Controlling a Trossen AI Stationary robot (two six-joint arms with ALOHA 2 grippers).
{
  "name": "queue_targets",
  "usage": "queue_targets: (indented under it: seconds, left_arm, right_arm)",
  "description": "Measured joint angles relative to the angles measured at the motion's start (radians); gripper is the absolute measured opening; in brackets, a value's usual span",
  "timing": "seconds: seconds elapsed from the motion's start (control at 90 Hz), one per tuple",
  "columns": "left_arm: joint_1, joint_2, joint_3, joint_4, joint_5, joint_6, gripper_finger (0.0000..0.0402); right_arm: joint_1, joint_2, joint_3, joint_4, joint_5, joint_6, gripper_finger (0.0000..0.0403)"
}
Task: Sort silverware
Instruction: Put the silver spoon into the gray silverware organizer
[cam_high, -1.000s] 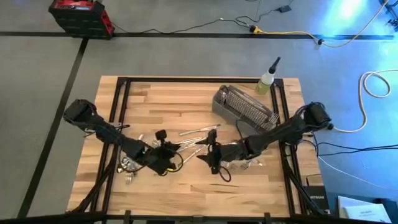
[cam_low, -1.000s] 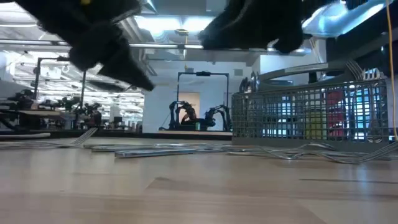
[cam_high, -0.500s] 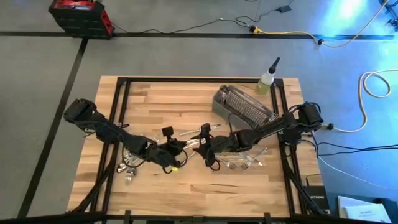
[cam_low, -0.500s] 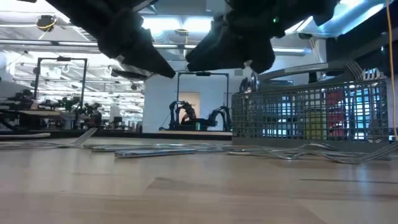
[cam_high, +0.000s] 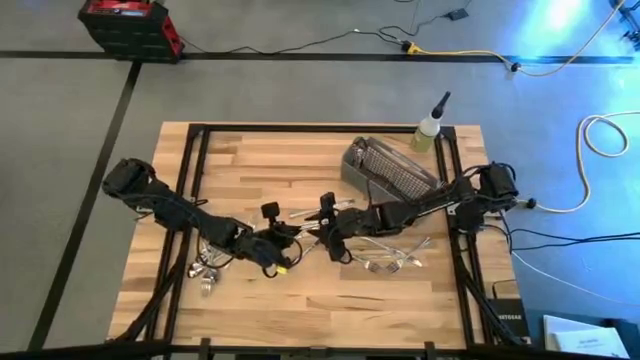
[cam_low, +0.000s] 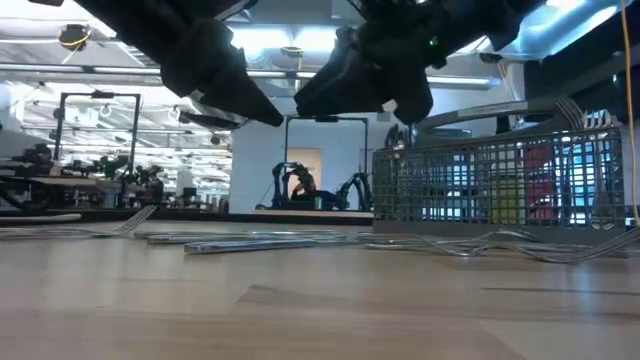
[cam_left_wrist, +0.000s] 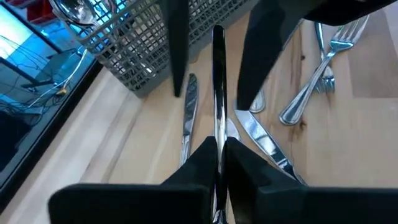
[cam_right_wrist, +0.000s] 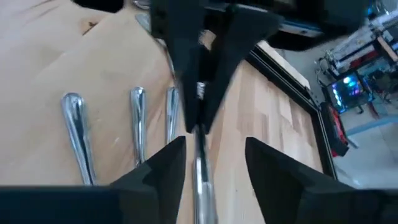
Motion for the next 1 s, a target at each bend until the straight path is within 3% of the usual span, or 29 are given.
queue_targets:
  seconds: [0.2,0.556,0.678,0.844,1.0]
  left_arm:
    - [0.000,0.000,0.000,0.000,0.000,-0.004,0.0007]
    - [0.000,0.000,0.000,-0.004,0.000,-0.003,0.0007]
    - [0.000,0.000,0.000,-0.003,0.000,-0.003,0.0007]
    - [0.000,0.001,0.000,-0.004,0.000,-0.006,0.0007]
    - [0.000,0.001,-0.001,-0.004,0.000,-0.007,0.0007]
  right_arm:
    - [-0.025,0.033,0.000,0.039,-0.082,-0.020,0.0123]
    - [-0.024,0.094,0.000,0.124,-0.066,-0.070,0.0117]
    - [-0.024,0.094,0.000,0.124,-0.066,-0.074,0.0087]
    - [-0.024,0.094,0.000,0.123,-0.045,-0.092,0.0015]
    - [-0.024,0.094,0.000,0.124,-0.044,-0.094,0.0018]
